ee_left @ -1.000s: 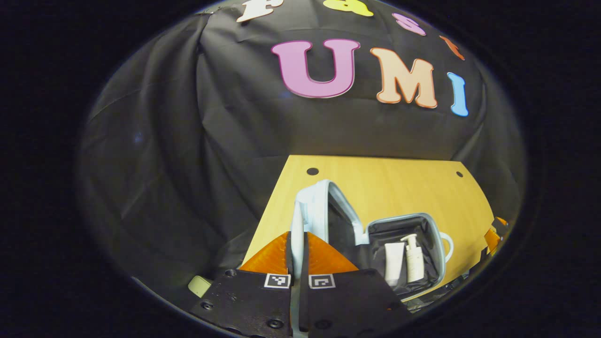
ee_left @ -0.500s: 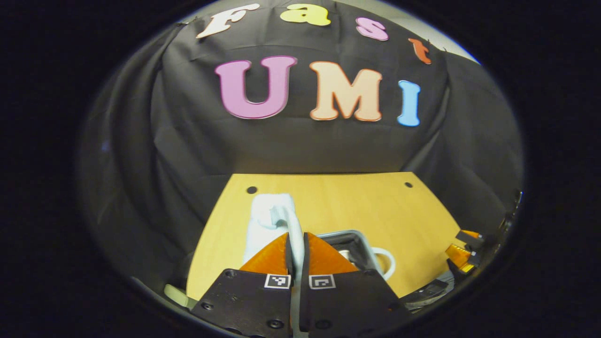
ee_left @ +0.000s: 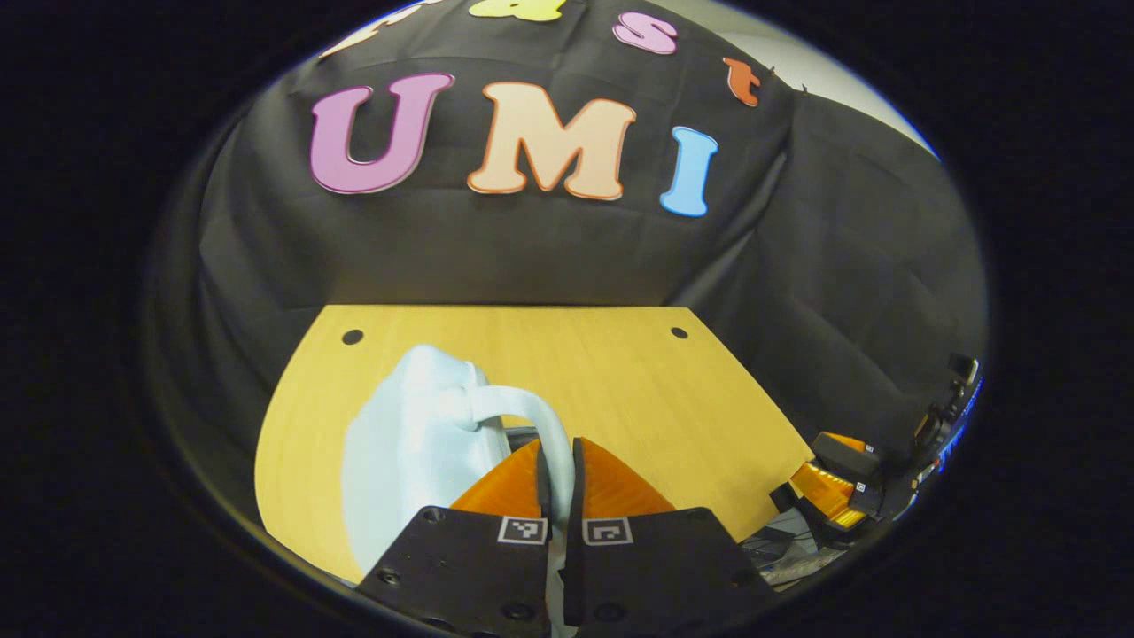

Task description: First open the suitcase, pack the skin care products into it, and then close the suitcase.

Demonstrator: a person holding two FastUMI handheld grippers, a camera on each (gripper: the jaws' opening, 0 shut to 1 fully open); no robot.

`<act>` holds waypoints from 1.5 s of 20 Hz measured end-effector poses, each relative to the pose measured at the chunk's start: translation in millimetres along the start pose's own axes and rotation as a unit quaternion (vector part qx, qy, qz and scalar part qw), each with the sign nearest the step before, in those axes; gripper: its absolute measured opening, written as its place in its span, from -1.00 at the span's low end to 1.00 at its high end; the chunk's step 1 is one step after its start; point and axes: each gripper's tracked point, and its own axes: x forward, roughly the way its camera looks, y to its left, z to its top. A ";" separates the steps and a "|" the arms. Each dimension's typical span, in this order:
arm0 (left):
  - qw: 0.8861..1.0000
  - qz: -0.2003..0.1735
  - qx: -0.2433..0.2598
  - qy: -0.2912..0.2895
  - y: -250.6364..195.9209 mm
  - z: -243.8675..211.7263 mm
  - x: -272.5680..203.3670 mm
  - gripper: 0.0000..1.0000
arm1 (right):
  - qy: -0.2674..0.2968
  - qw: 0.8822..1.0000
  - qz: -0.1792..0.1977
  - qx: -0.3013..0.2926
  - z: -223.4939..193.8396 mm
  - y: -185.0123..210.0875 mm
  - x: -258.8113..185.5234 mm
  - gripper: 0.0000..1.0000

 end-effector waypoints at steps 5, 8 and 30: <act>0.999 -0.013 0.011 0.043 -27.0 -38.2 33.3 -0.99 | 0.005 1.000 -0.026 0.002 -4.7 -29.4 -12.9 0.96; 0.997 -0.014 0.014 0.069 -39.9 -61.6 49.5 -0.99 | 0.008 0.999 -0.036 0.000 -7.3 -42.3 -18.9 0.96; 0.942 0.136 0.085 -0.294 -86.1 60.6 -33.4 0.89 | -0.145 0.989 -0.038 -0.017 120.3 -47.2 -28.7 0.96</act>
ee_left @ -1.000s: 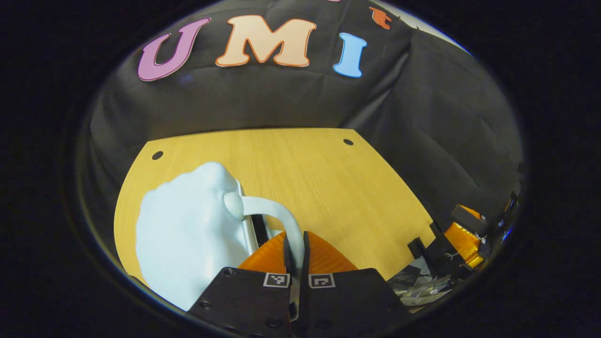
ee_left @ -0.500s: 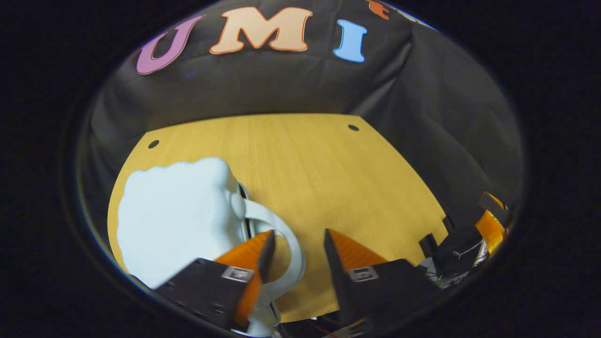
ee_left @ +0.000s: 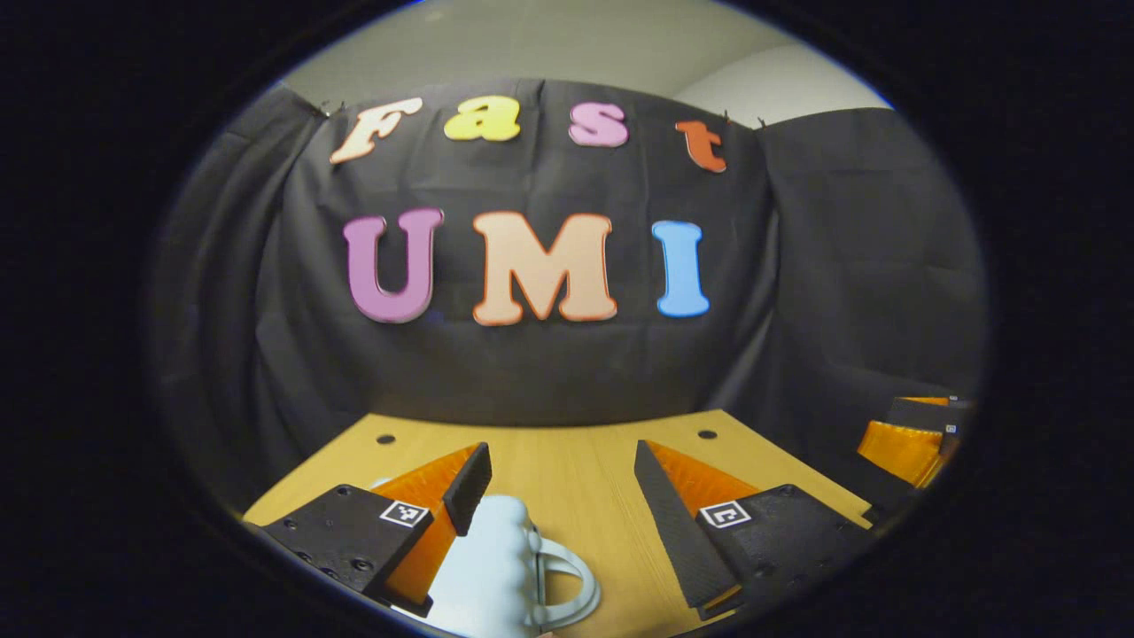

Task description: First open the suitcase, pack the skin care products into it, and then close the suitcase.

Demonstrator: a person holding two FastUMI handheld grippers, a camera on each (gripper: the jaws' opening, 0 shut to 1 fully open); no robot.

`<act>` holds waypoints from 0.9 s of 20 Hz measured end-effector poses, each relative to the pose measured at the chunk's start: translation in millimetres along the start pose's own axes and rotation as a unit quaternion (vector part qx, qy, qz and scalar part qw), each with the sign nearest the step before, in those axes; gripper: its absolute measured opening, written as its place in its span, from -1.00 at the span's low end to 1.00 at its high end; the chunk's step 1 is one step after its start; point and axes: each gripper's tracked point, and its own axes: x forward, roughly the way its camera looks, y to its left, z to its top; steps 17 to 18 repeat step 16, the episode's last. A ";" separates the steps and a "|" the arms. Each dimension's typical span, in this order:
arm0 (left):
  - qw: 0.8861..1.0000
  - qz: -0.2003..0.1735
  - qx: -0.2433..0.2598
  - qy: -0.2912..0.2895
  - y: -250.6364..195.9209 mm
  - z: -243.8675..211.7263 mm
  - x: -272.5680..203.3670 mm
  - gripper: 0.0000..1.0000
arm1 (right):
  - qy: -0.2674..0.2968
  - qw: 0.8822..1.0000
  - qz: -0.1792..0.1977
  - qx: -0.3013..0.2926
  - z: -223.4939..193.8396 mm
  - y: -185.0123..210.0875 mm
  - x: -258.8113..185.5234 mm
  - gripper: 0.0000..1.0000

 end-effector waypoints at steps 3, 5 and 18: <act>1.000 -0.006 0.013 -0.024 -6.6 19.6 -12.4 0.90 | -0.053 0.999 0.002 -0.006 36.7 10.0 5.8 0.89; 1.000 0.000 0.008 -0.028 -0.2 26.8 -12.9 0.90 | -0.077 0.997 0.008 -0.015 53.5 18.4 5.4 0.95; 0.999 0.014 0.016 -0.024 29.8 32.2 -15.0 0.94 | -0.107 0.994 0.019 -0.016 77.3 46.4 -1.5 0.95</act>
